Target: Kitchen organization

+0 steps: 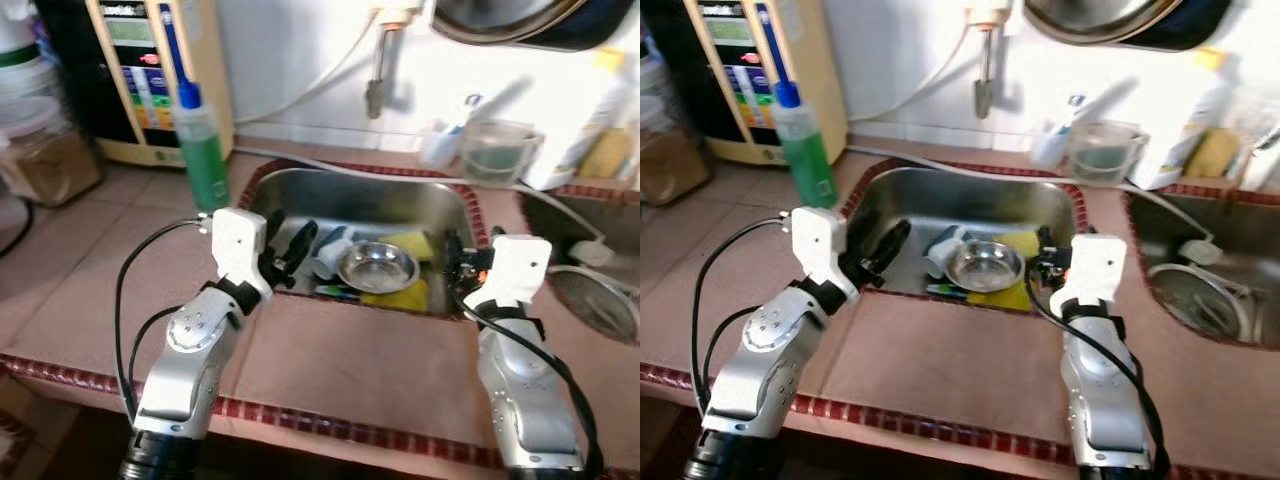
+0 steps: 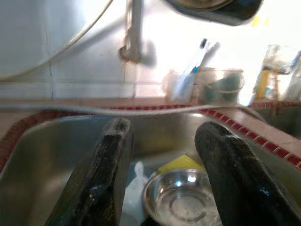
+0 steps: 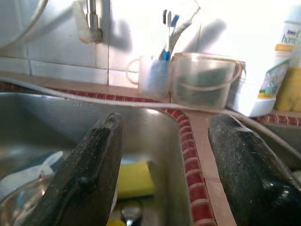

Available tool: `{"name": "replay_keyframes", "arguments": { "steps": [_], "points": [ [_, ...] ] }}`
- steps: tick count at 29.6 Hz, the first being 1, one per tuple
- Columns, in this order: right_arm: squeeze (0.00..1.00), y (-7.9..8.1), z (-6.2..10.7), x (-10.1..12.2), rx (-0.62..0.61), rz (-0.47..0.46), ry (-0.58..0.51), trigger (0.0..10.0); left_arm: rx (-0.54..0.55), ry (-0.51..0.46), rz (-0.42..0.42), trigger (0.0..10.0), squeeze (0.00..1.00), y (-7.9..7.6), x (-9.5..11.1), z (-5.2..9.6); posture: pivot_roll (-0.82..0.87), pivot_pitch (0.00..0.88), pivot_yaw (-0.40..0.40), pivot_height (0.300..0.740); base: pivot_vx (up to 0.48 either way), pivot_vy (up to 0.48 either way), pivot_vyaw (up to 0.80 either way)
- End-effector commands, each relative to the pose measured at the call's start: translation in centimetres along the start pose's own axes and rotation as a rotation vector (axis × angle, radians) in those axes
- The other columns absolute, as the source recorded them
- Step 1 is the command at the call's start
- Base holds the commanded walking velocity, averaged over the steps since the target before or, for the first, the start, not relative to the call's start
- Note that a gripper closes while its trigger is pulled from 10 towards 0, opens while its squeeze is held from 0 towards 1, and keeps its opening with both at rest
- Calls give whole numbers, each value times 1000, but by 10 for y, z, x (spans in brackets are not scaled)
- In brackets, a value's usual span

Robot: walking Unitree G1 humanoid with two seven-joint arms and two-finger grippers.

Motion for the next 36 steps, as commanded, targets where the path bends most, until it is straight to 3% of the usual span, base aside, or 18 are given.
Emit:
{"name": "replay_keyframes", "arguments": {
  "steps": [1,16,24,36],
  "points": [
    [0,2,-2,7,6,3,-21,10000,-6,-16,-5,10000,0,0,6,-1,-103,41,4,703,0,-416,0],
    [0,2,-1,6,7,2,-16,10000,-9,-15,-6,10000,0,-1,6,-1,-104,40,4,703,0,-401,0],
    [0,2,-1,6,14,4,-17,10000,-14,-22,37,10000,0,-3,6,-1,-105,36,0,703,0,0,0],
    [0,2,0,5,20,5,-16,10000,-11,-20,21,10000,0,-2,4,0,-106,30,-6,703,0,0,0]
  ]
}}
Point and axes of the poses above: a point about 5 cm out from each wrist's last joint towards the gripper, its own z axis pointing back from the gripper into the wrist, its own x axis along the axis of the wrist's last joint, y = z × x, the point moved 3 cm from there along -z, pointing out of the wrist towards the gripper, and after that the axes turned 14 degrees about z, right-handed, at the moved point
